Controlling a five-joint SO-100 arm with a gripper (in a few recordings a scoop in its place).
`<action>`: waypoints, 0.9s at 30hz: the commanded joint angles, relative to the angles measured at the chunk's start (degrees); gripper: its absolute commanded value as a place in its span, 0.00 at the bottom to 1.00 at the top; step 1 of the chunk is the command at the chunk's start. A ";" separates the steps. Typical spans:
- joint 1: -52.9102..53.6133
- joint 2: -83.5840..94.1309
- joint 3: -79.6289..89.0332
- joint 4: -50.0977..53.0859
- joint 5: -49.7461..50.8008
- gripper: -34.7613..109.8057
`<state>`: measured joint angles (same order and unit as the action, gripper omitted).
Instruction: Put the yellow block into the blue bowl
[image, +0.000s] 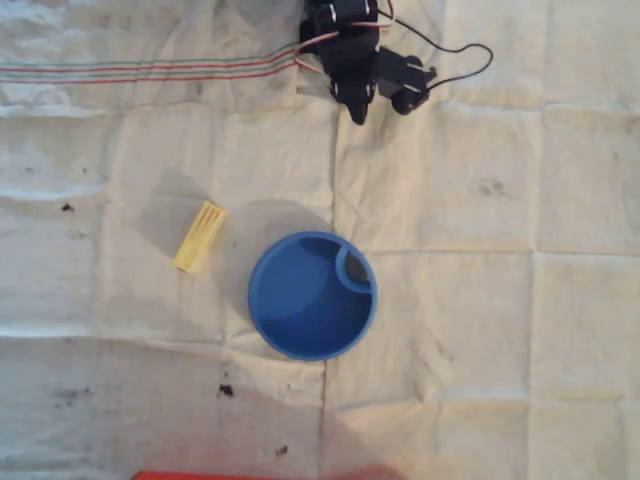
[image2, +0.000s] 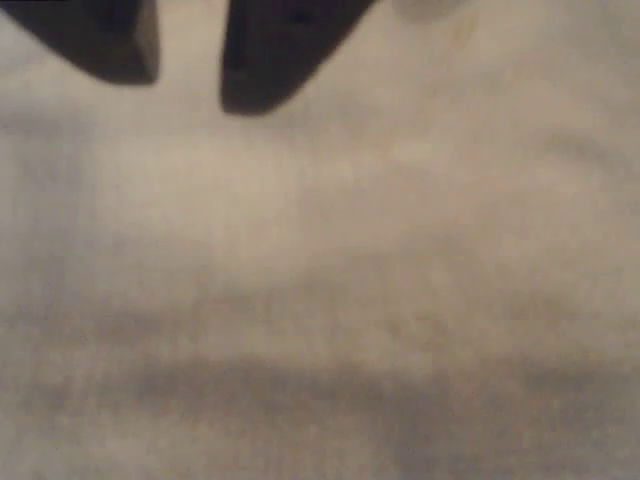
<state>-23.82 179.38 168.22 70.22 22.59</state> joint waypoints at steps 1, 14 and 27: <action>-0.09 0.62 -0.44 -1.05 -0.18 0.25; 0.26 0.62 -2.90 -1.05 -0.26 0.25; -0.26 -0.35 -23.20 -0.97 -5.62 0.25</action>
<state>-23.73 179.56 153.11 70.22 21.36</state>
